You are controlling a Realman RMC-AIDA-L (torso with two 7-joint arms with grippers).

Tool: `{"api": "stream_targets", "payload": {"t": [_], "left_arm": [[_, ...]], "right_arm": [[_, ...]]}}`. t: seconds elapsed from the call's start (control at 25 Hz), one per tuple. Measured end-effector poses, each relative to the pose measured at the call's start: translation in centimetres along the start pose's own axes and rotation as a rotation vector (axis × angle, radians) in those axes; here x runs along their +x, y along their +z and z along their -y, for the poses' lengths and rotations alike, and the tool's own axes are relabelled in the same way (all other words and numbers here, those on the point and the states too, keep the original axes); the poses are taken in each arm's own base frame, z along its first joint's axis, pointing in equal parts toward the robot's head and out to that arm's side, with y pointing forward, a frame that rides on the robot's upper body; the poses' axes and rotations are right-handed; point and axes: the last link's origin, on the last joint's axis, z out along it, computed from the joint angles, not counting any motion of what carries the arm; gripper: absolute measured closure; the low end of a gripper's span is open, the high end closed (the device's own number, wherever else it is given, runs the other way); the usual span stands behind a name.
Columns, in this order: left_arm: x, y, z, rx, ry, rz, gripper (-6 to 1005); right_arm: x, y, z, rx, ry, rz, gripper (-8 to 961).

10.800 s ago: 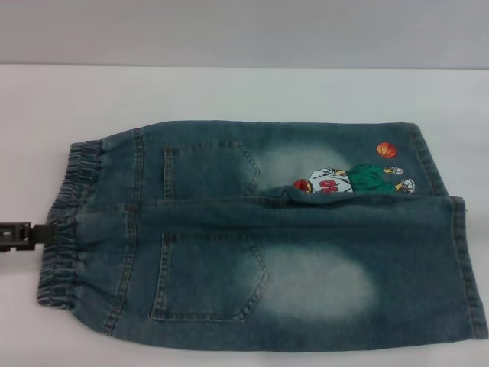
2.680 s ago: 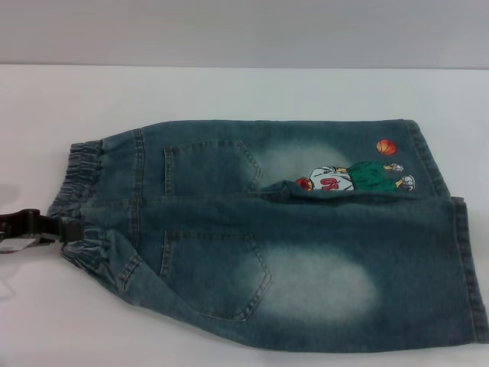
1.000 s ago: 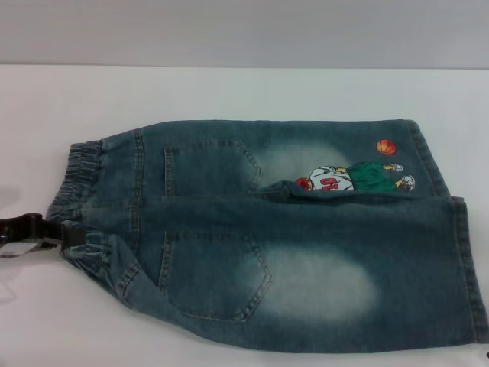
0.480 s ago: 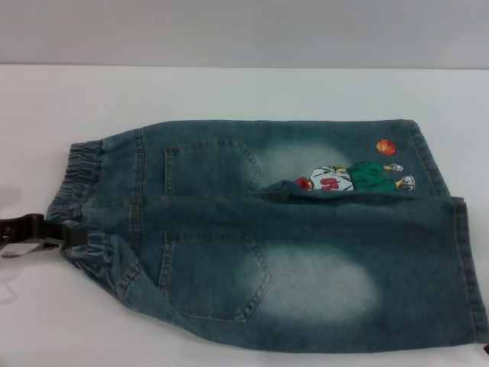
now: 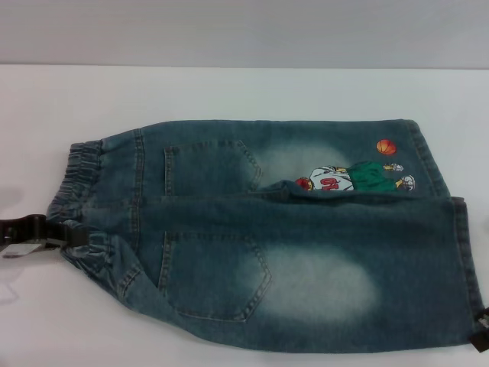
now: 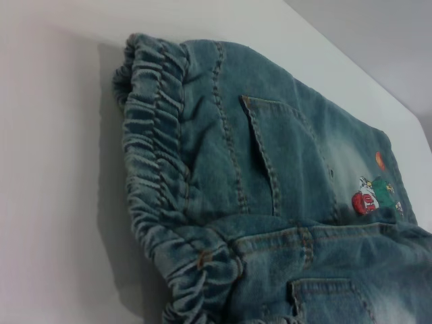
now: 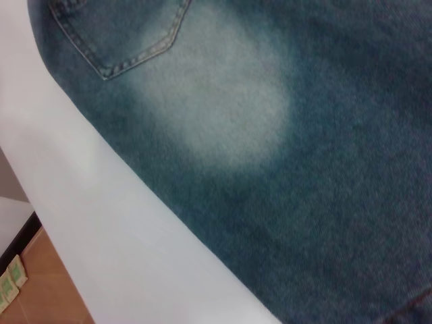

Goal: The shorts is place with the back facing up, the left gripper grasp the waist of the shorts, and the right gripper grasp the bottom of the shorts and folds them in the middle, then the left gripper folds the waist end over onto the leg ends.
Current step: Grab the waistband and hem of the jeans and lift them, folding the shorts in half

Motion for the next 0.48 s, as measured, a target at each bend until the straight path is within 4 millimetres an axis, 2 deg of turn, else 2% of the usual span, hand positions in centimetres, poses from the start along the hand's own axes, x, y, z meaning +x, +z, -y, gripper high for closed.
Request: {"api": "stream_targets", "payload": {"t": [0.24, 0.48], "left_arm": [[-0.03, 0.01, 0.02, 0.0, -0.001, 0.0, 961], [-0.15, -0.13, 0.16, 0.004, -0.004, -0.003, 962]], "right_arm": [[-0.73, 0.24, -0.38, -0.013, -0.021, 0.0, 376], [-0.55, -0.2, -0.33, 0.001, -0.022, -0.001, 376]]}}
